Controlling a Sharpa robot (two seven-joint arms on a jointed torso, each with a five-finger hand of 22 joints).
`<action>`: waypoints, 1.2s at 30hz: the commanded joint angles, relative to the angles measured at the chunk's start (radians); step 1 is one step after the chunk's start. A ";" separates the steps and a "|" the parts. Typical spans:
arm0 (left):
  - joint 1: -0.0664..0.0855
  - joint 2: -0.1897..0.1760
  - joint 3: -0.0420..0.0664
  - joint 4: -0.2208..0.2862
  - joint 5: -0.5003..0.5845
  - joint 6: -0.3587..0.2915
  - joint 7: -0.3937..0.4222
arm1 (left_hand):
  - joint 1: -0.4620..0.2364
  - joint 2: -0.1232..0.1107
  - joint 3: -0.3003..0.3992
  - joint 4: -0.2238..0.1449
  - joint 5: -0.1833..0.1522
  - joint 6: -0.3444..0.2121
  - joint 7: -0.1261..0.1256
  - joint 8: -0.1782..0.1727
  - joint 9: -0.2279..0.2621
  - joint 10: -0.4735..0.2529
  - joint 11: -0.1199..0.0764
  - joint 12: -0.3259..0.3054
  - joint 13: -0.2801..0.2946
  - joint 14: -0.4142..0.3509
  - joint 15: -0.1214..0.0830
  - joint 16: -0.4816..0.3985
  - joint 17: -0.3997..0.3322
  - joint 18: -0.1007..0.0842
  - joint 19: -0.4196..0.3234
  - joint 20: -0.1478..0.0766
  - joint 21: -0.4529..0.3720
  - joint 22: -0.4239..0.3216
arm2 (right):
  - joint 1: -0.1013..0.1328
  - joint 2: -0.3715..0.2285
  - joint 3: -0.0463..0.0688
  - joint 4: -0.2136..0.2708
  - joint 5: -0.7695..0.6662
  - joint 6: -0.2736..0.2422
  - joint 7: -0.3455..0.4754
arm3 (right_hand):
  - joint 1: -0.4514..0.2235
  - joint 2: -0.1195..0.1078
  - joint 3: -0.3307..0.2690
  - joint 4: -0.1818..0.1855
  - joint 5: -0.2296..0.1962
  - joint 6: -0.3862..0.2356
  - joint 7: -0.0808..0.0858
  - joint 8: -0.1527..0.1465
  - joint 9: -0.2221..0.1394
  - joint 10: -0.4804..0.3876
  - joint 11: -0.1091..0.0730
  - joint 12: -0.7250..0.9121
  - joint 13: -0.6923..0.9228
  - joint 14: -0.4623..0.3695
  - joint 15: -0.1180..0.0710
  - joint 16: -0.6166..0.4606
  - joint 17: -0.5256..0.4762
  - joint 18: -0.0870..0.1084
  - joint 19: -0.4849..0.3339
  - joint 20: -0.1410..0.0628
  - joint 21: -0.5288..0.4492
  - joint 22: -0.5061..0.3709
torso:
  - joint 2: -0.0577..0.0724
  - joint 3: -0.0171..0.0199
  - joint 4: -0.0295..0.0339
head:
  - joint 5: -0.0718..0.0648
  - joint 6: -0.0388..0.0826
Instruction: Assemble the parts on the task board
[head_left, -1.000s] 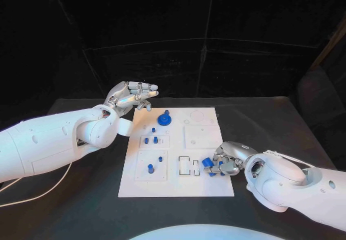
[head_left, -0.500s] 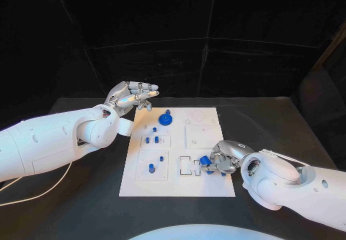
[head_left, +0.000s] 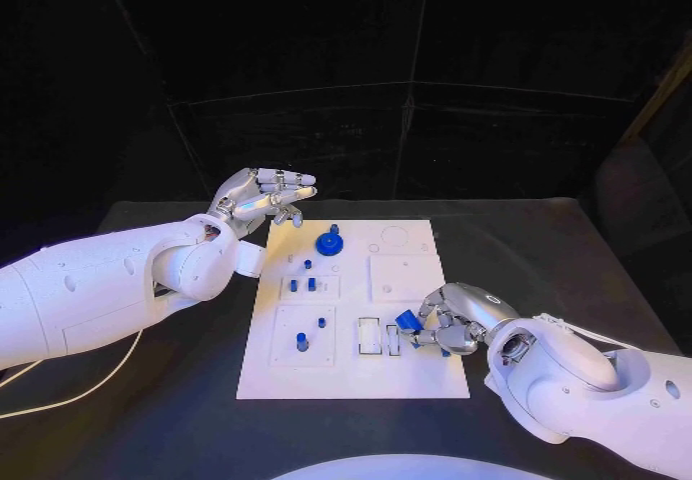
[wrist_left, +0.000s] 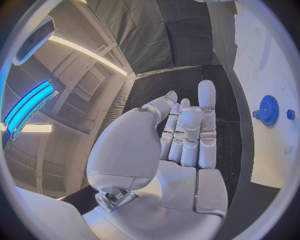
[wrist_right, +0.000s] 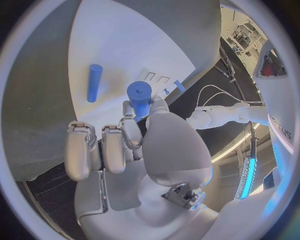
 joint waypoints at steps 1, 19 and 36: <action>0.001 0.001 0.000 0.001 0.002 0.013 0.005 | 0.003 0.004 -0.005 -0.003 -0.002 0.002 -0.004 0.004 0.001 0.002 -0.005 0.002 0.001 -0.005 -0.005 -0.001 0.000 0.008 -0.007 0.001 -0.005 -0.002 | 0.002 0.002 0.001 0.015 0.033 -0.102 0.030 | -0.036 0.018 -0.017 0.008 0.009 0.003 0.000 0.003 0.012 0.010 0.000 0.004 0.004 0.057 -0.006 0.007 0.009 -0.014 0.016 -0.006 0.005 0.156 | 0.002 -0.0011 0.0017 | 0.001 -0.001; 0.001 -0.002 0.000 0.008 0.002 0.012 0.005 | 0.003 0.004 -0.005 -0.003 -0.002 0.002 -0.004 0.004 0.001 0.002 -0.005 0.002 0.001 -0.005 -0.005 -0.001 0.000 0.008 -0.007 0.001 -0.005 -0.002 | 0.003 0.116 0.001 -0.040 0.156 -0.008 0.006 | -0.092 0.043 -0.053 0.006 -0.092 0.020 -0.009 0.015 0.026 0.021 -0.007 0.008 0.021 0.057 -0.011 0.007 0.010 -0.014 0.015 -0.010 0.004 0.156 | 0.002 -0.0012 0.0007 | 0.012 -0.010; 0.001 -0.004 0.000 0.012 0.002 0.012 0.004 | 0.003 0.004 -0.005 -0.003 -0.002 0.002 -0.004 0.004 0.001 0.002 -0.005 0.002 0.001 -0.005 -0.005 -0.001 0.000 0.008 -0.007 0.001 -0.005 -0.002 | 0.003 0.170 0.001 -0.089 0.170 -0.003 -0.013 | -0.105 0.046 -0.071 0.006 -0.157 0.025 -0.012 0.023 0.035 0.019 -0.010 -0.001 0.020 0.057 -0.014 0.006 0.009 -0.014 0.014 -0.013 0.003 0.155 | 0.001 -0.0009 0.0010 | 0.023 -0.012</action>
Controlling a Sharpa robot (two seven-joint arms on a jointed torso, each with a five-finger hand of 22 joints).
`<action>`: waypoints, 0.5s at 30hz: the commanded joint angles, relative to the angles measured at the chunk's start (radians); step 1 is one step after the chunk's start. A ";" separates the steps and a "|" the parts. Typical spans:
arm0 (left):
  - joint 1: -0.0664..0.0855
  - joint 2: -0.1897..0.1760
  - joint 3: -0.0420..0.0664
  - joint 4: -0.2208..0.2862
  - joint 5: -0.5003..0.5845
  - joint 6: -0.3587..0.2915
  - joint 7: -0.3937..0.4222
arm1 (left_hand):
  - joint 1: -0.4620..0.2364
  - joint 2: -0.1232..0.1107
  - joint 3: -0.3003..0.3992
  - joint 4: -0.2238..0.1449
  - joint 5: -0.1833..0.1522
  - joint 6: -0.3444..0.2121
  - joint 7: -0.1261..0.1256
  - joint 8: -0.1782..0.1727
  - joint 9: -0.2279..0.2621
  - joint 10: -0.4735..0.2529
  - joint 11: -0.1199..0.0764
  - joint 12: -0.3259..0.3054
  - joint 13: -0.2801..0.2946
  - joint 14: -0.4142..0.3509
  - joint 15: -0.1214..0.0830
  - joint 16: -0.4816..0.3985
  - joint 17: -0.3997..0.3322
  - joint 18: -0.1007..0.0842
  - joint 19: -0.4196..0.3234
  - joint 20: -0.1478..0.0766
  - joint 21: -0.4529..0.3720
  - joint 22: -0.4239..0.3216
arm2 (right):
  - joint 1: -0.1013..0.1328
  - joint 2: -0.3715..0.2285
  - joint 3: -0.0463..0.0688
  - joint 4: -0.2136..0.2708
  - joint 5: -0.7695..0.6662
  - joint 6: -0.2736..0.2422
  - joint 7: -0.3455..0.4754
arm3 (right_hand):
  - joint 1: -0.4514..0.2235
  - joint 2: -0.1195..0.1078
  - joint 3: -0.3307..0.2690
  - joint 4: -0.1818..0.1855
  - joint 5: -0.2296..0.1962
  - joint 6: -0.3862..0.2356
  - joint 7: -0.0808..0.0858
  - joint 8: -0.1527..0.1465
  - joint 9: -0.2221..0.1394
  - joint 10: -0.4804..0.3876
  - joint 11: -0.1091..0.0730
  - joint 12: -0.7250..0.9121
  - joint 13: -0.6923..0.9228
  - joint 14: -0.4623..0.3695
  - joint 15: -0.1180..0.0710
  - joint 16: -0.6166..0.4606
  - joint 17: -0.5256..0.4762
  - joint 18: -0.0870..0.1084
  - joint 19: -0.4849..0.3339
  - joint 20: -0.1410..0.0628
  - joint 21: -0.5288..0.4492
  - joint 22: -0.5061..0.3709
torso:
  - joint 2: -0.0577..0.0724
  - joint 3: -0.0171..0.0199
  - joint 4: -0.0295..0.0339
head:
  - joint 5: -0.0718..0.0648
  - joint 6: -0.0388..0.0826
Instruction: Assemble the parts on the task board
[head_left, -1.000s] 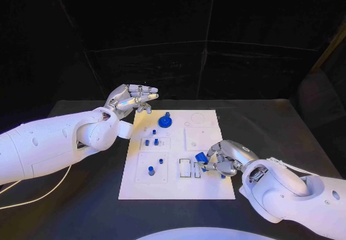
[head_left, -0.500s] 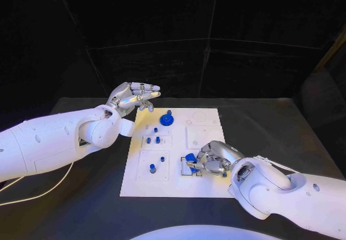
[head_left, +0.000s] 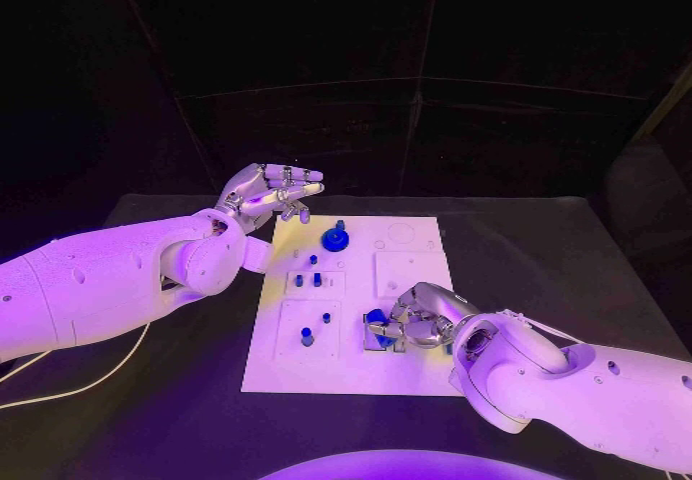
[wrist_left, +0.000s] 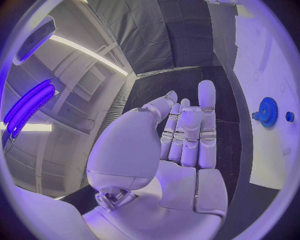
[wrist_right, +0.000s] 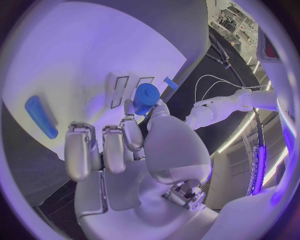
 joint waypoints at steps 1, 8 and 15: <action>0.002 -0.001 0.001 0.003 0.002 0.011 0.005 | 0.003 0.004 -0.005 -0.003 -0.002 0.002 -0.004 0.004 0.001 0.002 -0.005 0.002 0.002 -0.005 -0.005 -0.001 0.000 0.008 -0.007 0.001 -0.005 -0.002 | 0.002 0.006 0.001 -0.004 0.007 0.009 -0.007 | -0.025 0.001 -0.017 0.001 -0.068 0.005 -0.002 0.007 0.004 0.001 -0.001 -0.009 -0.005 0.058 -0.008 0.001 0.008 -0.014 0.010 -0.009 0.002 0.154 | 0.000 0.0005 -0.0006 | 0.003 -0.001; 0.002 -0.002 0.001 0.004 0.002 0.010 0.004 | 0.003 0.004 -0.005 -0.003 -0.002 0.002 -0.004 0.004 0.001 0.002 -0.005 0.002 0.002 -0.005 -0.005 -0.001 0.000 0.008 -0.007 0.001 -0.005 -0.002 | 0.002 0.012 0.001 -0.016 -0.014 0.000 -0.024 | -0.111 -0.007 -0.062 0.002 -0.249 -0.025 0.007 -0.001 0.011 -0.035 0.007 -0.080 -0.056 0.052 -0.002 -0.016 -0.020 -0.008 -0.009 -0.005 -0.016 0.134 | 0.000 -0.0001 -0.0010 | 0.005 -0.003; 0.002 -0.003 0.001 0.005 0.002 0.009 0.004 | 0.003 0.004 -0.005 -0.003 -0.002 0.002 -0.004 0.004 0.001 0.002 -0.005 0.002 0.002 -0.005 -0.005 -0.001 0.000 0.008 -0.007 0.001 -0.005 -0.002 | 0.002 0.013 0.001 -0.016 -0.029 -0.014 -0.022 | -0.157 -0.035 -0.056 0.004 -0.276 -0.041 0.014 -0.007 0.013 -0.065 0.013 -0.136 -0.102 0.048 0.003 -0.025 -0.035 -0.003 -0.021 0.000 -0.029 0.120 | 0.000 0.0007 -0.0014 | 0.005 -0.003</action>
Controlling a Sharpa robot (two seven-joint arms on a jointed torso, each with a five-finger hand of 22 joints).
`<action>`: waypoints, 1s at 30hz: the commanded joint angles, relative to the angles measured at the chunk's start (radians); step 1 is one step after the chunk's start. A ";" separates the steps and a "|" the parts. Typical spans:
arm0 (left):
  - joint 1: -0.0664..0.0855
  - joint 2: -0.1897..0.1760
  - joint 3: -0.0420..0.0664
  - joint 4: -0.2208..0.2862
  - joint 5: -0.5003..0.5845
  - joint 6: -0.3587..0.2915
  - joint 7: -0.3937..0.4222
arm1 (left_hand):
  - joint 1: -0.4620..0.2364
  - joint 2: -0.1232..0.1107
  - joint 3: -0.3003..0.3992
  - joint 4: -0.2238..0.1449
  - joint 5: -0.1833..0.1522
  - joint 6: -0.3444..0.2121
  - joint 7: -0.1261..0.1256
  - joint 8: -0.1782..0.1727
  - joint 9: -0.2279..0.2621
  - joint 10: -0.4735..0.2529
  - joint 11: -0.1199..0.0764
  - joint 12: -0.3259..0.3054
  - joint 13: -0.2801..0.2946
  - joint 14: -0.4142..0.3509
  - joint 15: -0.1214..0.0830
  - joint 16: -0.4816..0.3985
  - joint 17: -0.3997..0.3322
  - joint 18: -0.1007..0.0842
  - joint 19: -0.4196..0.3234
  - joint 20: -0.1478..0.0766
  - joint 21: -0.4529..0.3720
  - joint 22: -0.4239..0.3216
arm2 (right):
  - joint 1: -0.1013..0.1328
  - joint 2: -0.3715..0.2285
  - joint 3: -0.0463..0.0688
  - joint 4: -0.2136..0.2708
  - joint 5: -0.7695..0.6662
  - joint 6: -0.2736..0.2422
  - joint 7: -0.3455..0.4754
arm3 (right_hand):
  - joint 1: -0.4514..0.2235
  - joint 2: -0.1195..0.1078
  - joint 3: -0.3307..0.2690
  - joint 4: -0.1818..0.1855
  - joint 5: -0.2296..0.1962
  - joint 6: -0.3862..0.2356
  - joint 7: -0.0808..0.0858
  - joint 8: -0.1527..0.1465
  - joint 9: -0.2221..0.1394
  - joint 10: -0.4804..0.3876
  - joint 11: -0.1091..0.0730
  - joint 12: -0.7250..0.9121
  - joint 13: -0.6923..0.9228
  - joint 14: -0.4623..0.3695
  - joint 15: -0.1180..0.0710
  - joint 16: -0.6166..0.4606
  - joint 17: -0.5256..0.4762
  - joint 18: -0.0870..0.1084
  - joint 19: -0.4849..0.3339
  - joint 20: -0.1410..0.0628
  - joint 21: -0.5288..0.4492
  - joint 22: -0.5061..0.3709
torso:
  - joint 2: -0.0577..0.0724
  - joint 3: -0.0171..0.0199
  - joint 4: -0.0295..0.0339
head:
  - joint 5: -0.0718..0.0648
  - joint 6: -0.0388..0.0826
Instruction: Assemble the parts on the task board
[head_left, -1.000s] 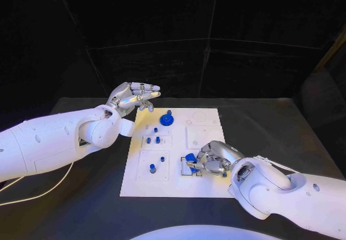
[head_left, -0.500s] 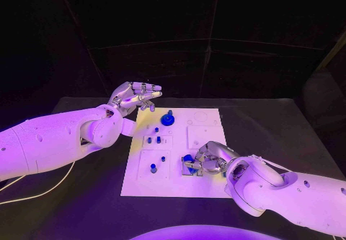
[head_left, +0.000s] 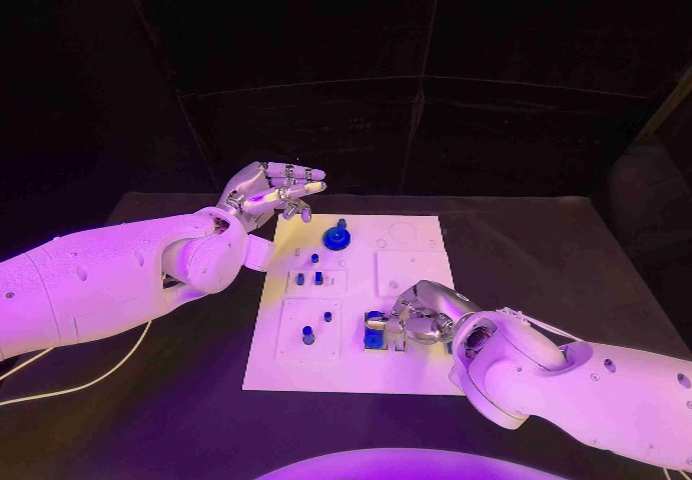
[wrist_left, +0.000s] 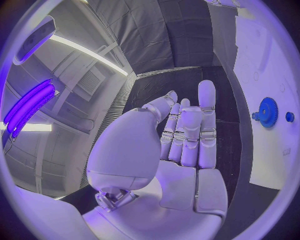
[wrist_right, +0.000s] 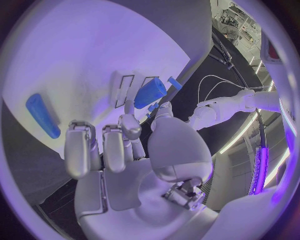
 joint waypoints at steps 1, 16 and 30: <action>0.002 -0.001 0.001 0.002 0.002 0.009 0.004 | 0.003 0.004 -0.005 -0.003 -0.002 0.002 -0.004 0.004 0.001 0.002 -0.005 0.002 0.002 -0.005 -0.005 -0.001 0.000 0.008 -0.007 0.001 -0.005 -0.002 | 0.002 0.001 0.001 0.004 -0.024 -0.017 -0.002 | -0.009 0.000 0.003 0.002 -0.004 -0.005 -0.001 -0.004 0.001 -0.005 0.000 -0.004 -0.003 0.047 0.004 -0.004 -0.001 -0.003 -0.008 0.002 -0.007 0.120 | -0.001 0.0004 -0.0005 | 0.000 0.000; 0.002 -0.002 0.001 0.002 0.002 0.011 0.004 | 0.003 0.004 -0.005 -0.003 -0.002 0.002 -0.004 0.004 0.001 0.002 -0.005 0.002 0.002 -0.005 -0.005 -0.001 0.000 0.008 -0.007 0.001 -0.005 -0.002 | 0.001 -0.015 0.001 0.043 -0.064 -0.019 0.051 | 0.228 0.007 0.067 -0.098 0.128 0.028 -0.017 0.045 0.033 0.029 -0.014 0.037 0.045 0.050 -0.006 -0.004 0.005 -0.005 -0.001 -0.005 -0.003 0.127 | -0.001 0.0003 -0.0023 | -0.001 0.000; 0.001 0.001 0.001 -0.002 0.002 0.012 0.004 | 0.003 0.004 -0.006 -0.003 -0.002 0.002 -0.004 0.005 0.001 0.001 -0.005 0.003 0.001 -0.005 -0.005 -0.001 0.000 0.008 -0.007 0.001 -0.005 -0.002 | 0.001 -0.011 0.001 0.036 -0.101 -0.008 0.027 | 0.269 0.024 0.065 -0.118 0.120 0.040 -0.032 0.095 0.061 0.049 -0.026 0.069 0.077 0.052 -0.016 0.000 0.016 -0.007 0.005 -0.015 0.002 0.134 | 0.000 0.0002 -0.0011 | -0.002 -0.001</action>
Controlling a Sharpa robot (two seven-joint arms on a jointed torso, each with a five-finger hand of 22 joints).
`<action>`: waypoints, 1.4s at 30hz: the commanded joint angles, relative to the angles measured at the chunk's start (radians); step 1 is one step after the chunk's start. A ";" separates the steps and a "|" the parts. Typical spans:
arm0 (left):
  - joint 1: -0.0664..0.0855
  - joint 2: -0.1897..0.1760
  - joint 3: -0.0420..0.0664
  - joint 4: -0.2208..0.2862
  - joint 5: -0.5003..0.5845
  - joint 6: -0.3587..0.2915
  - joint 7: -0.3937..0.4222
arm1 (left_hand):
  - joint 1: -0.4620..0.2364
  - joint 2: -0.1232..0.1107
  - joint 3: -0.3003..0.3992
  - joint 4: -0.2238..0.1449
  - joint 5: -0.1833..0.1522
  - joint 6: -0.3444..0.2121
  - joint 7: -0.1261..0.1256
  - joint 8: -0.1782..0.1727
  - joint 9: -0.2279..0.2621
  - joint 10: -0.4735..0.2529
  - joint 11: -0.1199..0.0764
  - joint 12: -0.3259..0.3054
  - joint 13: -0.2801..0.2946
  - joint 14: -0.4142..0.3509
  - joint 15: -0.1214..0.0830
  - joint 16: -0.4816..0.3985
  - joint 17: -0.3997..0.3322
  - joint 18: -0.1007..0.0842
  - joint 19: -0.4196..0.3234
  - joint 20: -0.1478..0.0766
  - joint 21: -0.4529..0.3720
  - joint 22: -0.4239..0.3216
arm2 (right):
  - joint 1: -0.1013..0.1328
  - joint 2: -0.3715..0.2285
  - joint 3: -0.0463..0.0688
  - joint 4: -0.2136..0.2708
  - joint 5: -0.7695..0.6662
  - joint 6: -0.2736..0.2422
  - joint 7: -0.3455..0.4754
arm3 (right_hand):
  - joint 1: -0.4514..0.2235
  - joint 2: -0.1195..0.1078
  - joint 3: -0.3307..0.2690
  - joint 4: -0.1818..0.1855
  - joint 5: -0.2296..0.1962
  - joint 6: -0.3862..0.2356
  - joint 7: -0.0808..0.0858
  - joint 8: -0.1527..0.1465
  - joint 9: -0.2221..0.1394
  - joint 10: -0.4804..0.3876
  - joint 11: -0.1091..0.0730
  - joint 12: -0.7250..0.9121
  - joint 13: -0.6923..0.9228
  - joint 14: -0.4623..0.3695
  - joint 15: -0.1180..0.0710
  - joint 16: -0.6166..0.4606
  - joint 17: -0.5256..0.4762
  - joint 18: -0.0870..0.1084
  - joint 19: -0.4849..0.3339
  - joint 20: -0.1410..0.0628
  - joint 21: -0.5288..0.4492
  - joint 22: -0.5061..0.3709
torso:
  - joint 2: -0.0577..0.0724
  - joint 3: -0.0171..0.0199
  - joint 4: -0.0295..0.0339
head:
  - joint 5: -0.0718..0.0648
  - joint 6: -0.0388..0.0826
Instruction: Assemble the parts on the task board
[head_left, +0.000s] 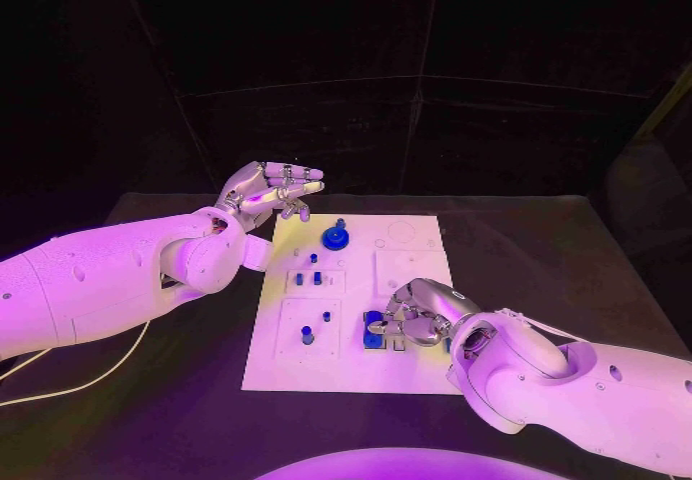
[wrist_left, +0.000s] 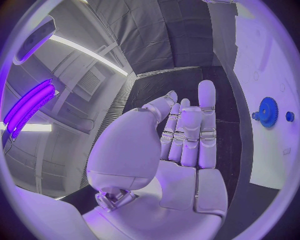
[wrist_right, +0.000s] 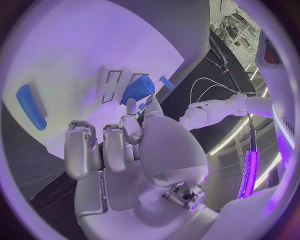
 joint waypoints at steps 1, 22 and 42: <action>0.001 0.001 0.001 0.000 0.002 0.012 0.004 | 0.002 0.005 -0.006 -0.004 -0.002 0.001 -0.003 0.006 0.001 -0.002 -0.005 0.005 0.001 -0.005 -0.005 -0.001 -0.001 0.007 -0.007 0.000 -0.006 -0.002 | 0.002 -0.001 0.000 0.000 -0.031 0.006 -0.004 | 0.019 0.003 0.000 -0.011 -0.001 0.006 -0.005 0.013 0.006 0.011 -0.003 0.012 0.011 0.053 -0.010 0.000 0.002 -0.007 -0.001 -0.010 0.006 0.134 | 0.001 -0.0005 -0.0005 | 0.001 -0.001; 0.001 0.000 0.001 0.000 0.002 0.011 0.005 | 0.002 0.005 -0.006 -0.004 -0.002 0.001 -0.003 0.006 0.001 -0.002 -0.005 0.005 0.001 -0.005 -0.005 -0.001 -0.001 0.007 -0.007 0.000 -0.006 -0.002 | 0.002 -0.020 0.000 -0.006 -0.095 0.007 0.004 | 0.095 0.017 0.008 -0.056 -0.003 -0.004 -0.015 0.046 0.022 0.025 -0.012 0.038 0.038 0.056 -0.018 0.007 0.018 -0.009 0.004 -0.018 0.010 0.140 | 0.000 -0.0006 -0.0003 | 0.004 -0.001; 0.001 -0.004 0.001 0.002 0.002 0.011 0.006 | 0.002 0.005 -0.006 -0.004 -0.002 0.001 -0.003 0.006 0.001 -0.002 -0.005 0.005 0.001 -0.005 -0.005 -0.001 -0.001 0.007 -0.007 0.000 -0.006 -0.002 | 0.002 -0.049 0.000 0.032 0.012 0.056 0.144 | 0.043 0.013 -0.031 -0.019 -0.018 -0.022 -0.006 0.047 0.021 0.020 -0.004 0.030 0.035 0.056 -0.012 0.008 0.021 -0.009 0.003 -0.015 0.009 0.140 | 0.000 -0.0008 0.0000 | 0.003 -0.002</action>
